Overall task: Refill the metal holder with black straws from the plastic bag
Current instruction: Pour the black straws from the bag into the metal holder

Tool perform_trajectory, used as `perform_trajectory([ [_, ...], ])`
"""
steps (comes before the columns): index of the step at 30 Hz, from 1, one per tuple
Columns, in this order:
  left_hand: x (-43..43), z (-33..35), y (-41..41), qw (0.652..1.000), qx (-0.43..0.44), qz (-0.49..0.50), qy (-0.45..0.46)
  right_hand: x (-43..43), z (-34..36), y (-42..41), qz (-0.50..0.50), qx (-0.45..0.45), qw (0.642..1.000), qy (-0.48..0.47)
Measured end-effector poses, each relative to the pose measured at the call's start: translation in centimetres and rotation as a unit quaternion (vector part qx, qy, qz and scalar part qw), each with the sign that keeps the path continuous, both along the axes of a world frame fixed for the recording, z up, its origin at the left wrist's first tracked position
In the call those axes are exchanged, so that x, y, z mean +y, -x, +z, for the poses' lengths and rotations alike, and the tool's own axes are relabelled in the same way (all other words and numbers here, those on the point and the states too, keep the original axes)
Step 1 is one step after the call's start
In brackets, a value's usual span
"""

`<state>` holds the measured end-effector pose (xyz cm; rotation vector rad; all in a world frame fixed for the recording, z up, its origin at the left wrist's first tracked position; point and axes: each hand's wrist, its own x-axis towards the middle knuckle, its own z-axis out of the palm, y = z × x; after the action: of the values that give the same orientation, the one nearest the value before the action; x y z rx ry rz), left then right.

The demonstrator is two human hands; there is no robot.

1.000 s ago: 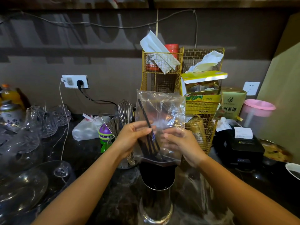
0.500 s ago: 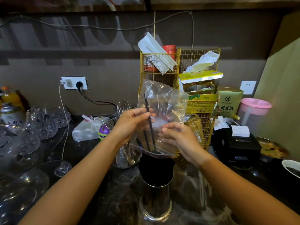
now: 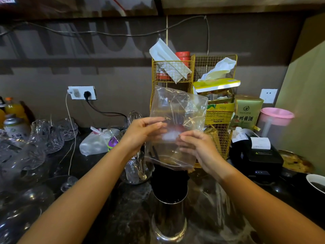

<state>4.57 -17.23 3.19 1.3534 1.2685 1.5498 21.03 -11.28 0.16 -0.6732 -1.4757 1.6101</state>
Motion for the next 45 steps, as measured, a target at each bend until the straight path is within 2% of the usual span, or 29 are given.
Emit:
perform_trajectory([
  [8,-0.5,0.6,1.0,0.999,0.035,0.036,0.002,0.1,3.5,0.2,-0.014,0.010,0.998,-0.057],
  [14,-2.1,2.3,2.0,0.989,0.029,0.136,-0.056,-0.7,6.7,2.4,0.011,0.023,0.996,-0.088],
  [20,-5.8,2.6,4.0,0.963,0.035,0.251,-0.092,-3.3,6.4,5.9,0.017,-0.008,0.993,-0.118],
  [27,-12.0,-2.0,6.0,0.910,0.120,0.394,-0.047,-8.2,2.3,9.4,0.007,-0.047,0.979,-0.197],
  [32,-15.6,-7.7,6.3,0.875,0.175,0.450,0.025,-11.3,-3.2,11.2,-0.003,-0.109,0.975,-0.193],
  [38,-17.2,-16.4,5.4,0.859,0.209,0.434,0.174,-11.6,-12.3,11.0,0.021,-0.261,0.945,-0.199],
  [42,-17.1,-21.2,4.3,0.845,0.220,0.394,0.287,-11.3,-17.6,10.1,0.039,-0.369,0.906,-0.204],
  [45,-16.8,-23.8,3.6,0.825,0.282,0.337,0.355,-11.5,-20.7,9.6,0.040,-0.461,0.856,-0.230],
])
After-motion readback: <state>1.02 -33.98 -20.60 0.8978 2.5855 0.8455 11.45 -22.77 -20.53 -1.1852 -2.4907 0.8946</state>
